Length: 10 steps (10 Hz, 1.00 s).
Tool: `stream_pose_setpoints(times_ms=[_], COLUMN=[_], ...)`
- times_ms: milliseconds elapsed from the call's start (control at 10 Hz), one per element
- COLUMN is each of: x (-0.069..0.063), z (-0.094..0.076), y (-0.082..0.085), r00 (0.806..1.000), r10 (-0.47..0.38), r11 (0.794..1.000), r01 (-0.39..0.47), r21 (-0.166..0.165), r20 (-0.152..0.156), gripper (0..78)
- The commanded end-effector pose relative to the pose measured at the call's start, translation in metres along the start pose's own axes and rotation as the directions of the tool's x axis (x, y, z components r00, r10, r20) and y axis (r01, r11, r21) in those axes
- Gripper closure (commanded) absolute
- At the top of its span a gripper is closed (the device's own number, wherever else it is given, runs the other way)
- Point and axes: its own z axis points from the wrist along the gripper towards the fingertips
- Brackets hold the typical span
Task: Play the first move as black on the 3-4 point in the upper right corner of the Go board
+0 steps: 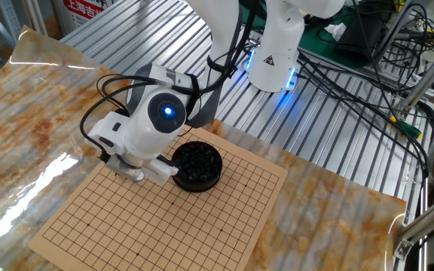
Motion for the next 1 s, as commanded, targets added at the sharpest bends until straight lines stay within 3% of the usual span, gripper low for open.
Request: stream_pose_setpoints(times_ms=[100, 1000], x=[-0.0013, -0.0006], z=[0.0039, 0.0063], y=[0.0010, -0.0027], r00=[1.000, 1.000], r10=[0.005, 0.000], r11=[1.000, 1.000], r01=[-0.005, 0.000], r21=[-0.002, -0.002], r20=[0.004, 0.000], gripper=[76.4, 76.4])
